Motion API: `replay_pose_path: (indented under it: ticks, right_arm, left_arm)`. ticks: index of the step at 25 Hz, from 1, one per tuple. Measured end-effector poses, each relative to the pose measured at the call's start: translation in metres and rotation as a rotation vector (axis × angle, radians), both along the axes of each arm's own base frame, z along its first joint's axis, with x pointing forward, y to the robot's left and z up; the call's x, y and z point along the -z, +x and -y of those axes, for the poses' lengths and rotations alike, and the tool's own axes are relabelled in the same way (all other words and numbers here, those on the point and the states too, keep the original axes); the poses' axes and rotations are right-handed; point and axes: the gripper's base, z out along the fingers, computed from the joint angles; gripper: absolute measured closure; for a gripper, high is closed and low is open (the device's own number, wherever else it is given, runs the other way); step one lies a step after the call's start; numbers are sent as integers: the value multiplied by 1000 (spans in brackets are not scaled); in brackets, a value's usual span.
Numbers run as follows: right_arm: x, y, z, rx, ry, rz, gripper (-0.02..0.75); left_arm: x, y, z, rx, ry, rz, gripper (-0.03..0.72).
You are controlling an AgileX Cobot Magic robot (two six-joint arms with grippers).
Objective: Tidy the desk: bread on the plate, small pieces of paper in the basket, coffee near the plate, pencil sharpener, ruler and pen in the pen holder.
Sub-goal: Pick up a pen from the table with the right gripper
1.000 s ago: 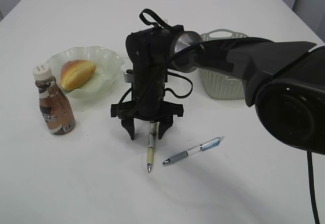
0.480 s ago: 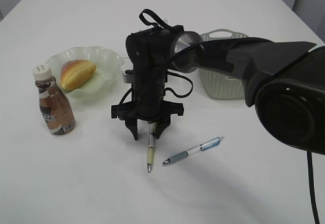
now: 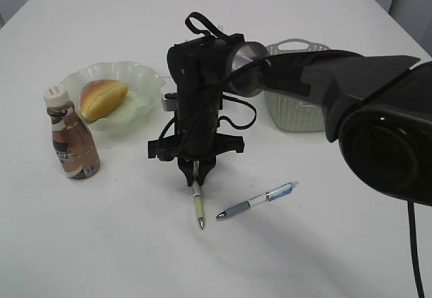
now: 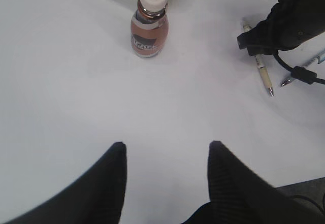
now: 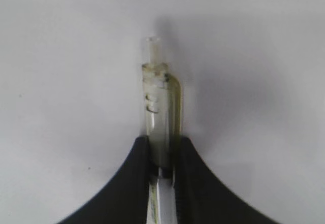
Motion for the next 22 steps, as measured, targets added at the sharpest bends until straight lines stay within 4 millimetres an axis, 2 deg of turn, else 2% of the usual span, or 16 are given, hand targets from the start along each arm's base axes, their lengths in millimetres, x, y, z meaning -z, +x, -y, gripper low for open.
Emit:
replay_pose_path:
  ticks: [5, 17, 22]
  right_arm:
    - [-5, 2, -2, -19, 10, 17, 645]
    - [-55, 2, 0, -239, 38, 135, 645]
    - [-80, -4, 14, -315, -31, 196, 645]
  left_arm:
    - [0, 0, 0, 0, 0, 0, 317]
    - [0, 0, 0, 0, 0, 0, 323]
    - [0, 0, 0, 0, 0, 0, 323]
